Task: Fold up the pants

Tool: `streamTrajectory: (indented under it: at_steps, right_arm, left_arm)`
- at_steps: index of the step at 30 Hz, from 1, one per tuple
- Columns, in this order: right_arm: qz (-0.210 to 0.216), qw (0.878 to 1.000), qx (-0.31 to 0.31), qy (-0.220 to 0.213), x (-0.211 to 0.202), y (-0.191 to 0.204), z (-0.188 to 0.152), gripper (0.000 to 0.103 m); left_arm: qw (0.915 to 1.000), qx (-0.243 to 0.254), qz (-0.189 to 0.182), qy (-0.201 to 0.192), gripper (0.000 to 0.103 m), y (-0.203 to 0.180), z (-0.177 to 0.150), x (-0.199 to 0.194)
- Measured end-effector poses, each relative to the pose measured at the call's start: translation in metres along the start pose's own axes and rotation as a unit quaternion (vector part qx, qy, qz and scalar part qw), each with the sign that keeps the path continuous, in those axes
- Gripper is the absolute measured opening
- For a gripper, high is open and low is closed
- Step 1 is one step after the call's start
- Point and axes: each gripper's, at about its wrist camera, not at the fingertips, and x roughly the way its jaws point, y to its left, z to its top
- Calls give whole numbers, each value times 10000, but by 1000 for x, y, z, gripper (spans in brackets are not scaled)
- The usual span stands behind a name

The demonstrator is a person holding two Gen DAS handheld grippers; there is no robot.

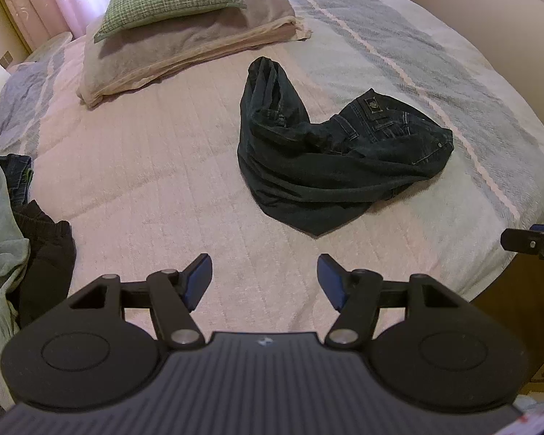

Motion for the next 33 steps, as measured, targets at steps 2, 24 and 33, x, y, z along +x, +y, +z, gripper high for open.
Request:
streamTrajectory:
  at_steps: [2,24,33]
  right_arm:
    - [63,9999,-63,48,4,-6,6,66]
    - [187,9968,756,190,119,-204,99,66]
    - [436,9595,2760,-356,221,-266,107,66]
  left_arm:
    - [10000,-51,51,15,61,-8,4,3]
    - [9881,-1495,366,40,68,18,65,119]
    - [9944,-907,-313,-440,81,49,156,221]
